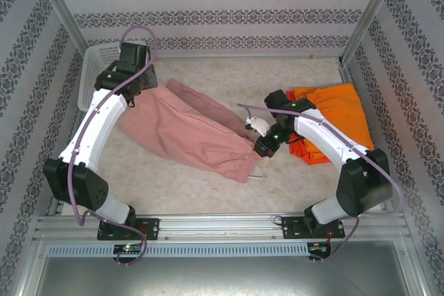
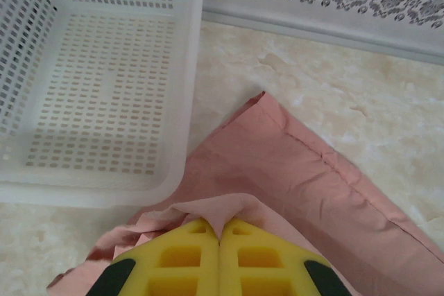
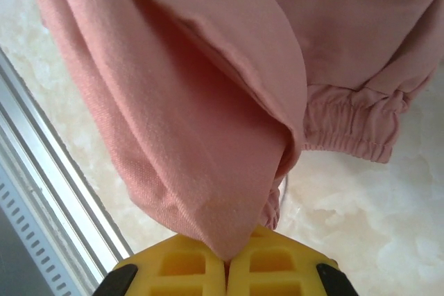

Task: Fold and stack the shorts

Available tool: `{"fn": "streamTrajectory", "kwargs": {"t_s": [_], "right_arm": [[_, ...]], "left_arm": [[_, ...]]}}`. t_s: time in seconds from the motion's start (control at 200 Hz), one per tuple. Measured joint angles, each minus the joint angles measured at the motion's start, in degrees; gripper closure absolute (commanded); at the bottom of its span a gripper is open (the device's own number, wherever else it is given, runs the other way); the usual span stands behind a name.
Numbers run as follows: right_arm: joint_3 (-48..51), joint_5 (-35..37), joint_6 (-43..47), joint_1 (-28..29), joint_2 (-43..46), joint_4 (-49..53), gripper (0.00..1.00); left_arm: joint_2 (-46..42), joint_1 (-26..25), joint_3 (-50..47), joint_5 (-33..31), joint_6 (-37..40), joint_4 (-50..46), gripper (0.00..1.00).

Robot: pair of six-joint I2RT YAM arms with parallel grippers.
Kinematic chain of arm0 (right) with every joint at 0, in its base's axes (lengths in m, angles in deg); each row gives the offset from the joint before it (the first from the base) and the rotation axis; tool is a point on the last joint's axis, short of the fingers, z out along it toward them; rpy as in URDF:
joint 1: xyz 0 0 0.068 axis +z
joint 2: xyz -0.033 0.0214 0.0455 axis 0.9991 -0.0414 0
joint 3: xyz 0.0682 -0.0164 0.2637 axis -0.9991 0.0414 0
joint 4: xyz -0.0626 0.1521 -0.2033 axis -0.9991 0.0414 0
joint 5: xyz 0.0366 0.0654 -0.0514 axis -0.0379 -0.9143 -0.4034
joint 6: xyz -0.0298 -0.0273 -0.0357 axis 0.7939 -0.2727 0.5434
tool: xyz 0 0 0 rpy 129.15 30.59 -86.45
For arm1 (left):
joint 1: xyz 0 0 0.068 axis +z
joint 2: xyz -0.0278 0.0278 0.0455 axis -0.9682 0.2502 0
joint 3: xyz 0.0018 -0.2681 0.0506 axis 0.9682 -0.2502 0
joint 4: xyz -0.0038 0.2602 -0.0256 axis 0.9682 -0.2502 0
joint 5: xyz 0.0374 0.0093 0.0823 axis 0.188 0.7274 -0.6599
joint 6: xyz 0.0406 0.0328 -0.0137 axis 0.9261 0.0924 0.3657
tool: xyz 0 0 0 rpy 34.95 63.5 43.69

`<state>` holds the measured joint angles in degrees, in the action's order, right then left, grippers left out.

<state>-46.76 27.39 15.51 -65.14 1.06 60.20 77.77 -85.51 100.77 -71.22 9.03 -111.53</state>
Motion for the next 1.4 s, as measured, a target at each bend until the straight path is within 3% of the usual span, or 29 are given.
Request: {"fn": "streamTrajectory", "kwargs": {"t_s": [0.215, 0.335, 0.41, 0.485, 0.604, 0.679, 0.779, 0.889, 1.029, 1.179, 1.399], "right_arm": [[-2.08, 1.29, -0.28, -1.75, -3.78, -0.09, 0.98], [-3.04, 2.49, -0.98, -2.49, -6.16, -0.24, 0.83], [-3.74, 3.82, -1.75, -2.89, -7.5, -0.55, 0.74], [-4.42, 6.1, -3.34, -3.39, -8.33, -1.11, 0.63], [-4.63, 10.38, -7.15, -5.64, -7.45, -3.41, 0.28], [-4.44, 13.2, -10.16, -7.41, -4.85, -5.7, 0.16], [-3.23, 13.94, -16.22, -8.37, 2.69, -10.34, 0.09], [0.7, 9.53, -24.76, -5.57, 13.46, -18.21, 0.05], [5.95, 5.14, -35.36, 6.25, 18.82, -28.3, 0.02], [7.21, 2.56, -42.47, 16.04, 11.04, -32.83, 0.02], [8.44, 2.36, -48.26, 18.56, -0.98, -33.92, 0.02]], "left_arm": [[5.77, 0.07, 2.38, 1.25, -0.02, 2.36, 1.0], [9.18, 0.37, 4.26, 1.79, -0.07, 3.58, 1.0], [11.87, 0.68, 6.08, 2.82, -0.28, 4.0, 0.83], [15.23, 0.92, 9.11, 4.79, -0.85, 4.33, 0.56], [20.17, 1.53, 16.09, 8.96, -1.14, 3.43, 0.25], [19.78, 2.14, 17.4, 11.19, -1.68, 3.28, 0.12], [13.94, 2.64, 14.16, 14.01, -2.19, 4.2, 0.01], [1.03, 2.89, 3.89, 16.76, -3.61, 6.93, 0.0], [-14.75, 2.91, -11.37, 19.85, -6.64, 13.14, 0.0], [-19.8, 2.91, -24.79, 21.57, -9.73, 18.71, 0.0], [-19.78, 2.91, -41.35, 24.7, -15.28, 26.21, 0.0]]}}
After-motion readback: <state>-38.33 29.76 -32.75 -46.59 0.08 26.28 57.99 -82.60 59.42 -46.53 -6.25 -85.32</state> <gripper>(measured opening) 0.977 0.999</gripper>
